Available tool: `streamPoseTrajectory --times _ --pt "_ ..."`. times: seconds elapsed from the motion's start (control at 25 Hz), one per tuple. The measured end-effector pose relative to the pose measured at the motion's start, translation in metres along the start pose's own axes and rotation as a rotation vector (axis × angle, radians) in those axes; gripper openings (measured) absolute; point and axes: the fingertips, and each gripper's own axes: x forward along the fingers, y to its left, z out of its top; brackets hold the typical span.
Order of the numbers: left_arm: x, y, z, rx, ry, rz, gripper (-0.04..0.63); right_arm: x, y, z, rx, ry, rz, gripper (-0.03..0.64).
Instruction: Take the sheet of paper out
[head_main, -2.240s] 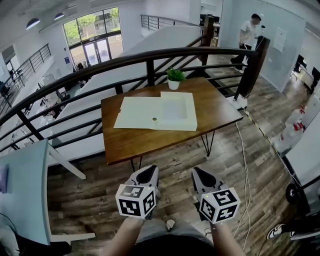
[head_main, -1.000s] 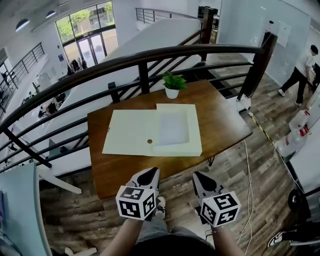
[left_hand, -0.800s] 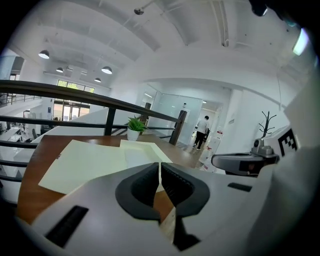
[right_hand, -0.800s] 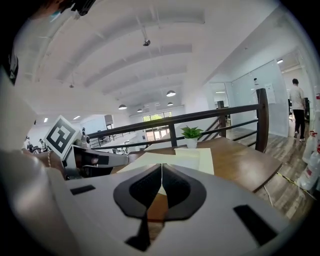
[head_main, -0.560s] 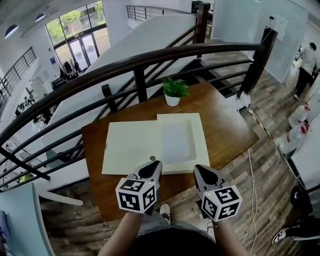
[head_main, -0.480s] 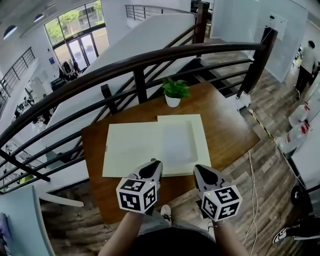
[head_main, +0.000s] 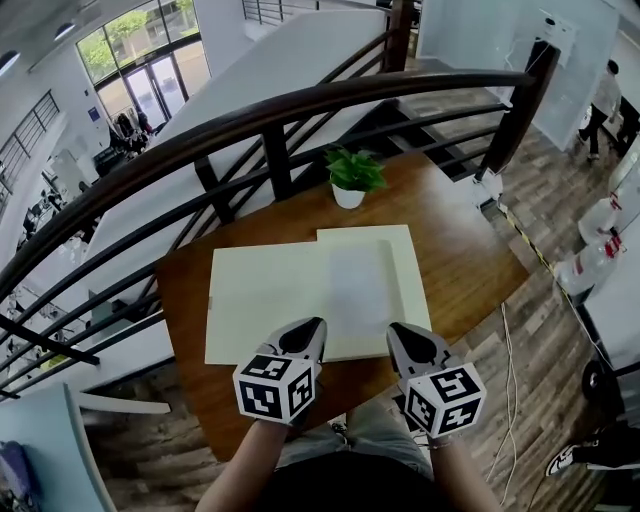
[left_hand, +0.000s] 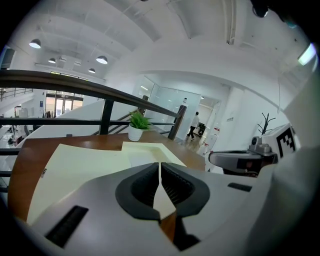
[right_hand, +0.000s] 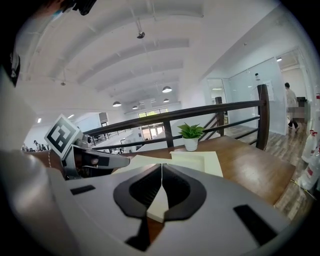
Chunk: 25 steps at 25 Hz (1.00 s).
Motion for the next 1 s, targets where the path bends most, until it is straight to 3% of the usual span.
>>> streamPoseTrajectory --times 0.4,1.0 --pt "0.021 0.013 -0.001 -0.030 0.034 0.012 0.028 0.019 -0.014 -0.003 0.031 0.029 0.012 0.028" --pt "0.051 0.035 -0.013 -0.083 0.116 0.094 0.028 0.050 -0.036 -0.014 0.041 0.133 0.105 0.028"
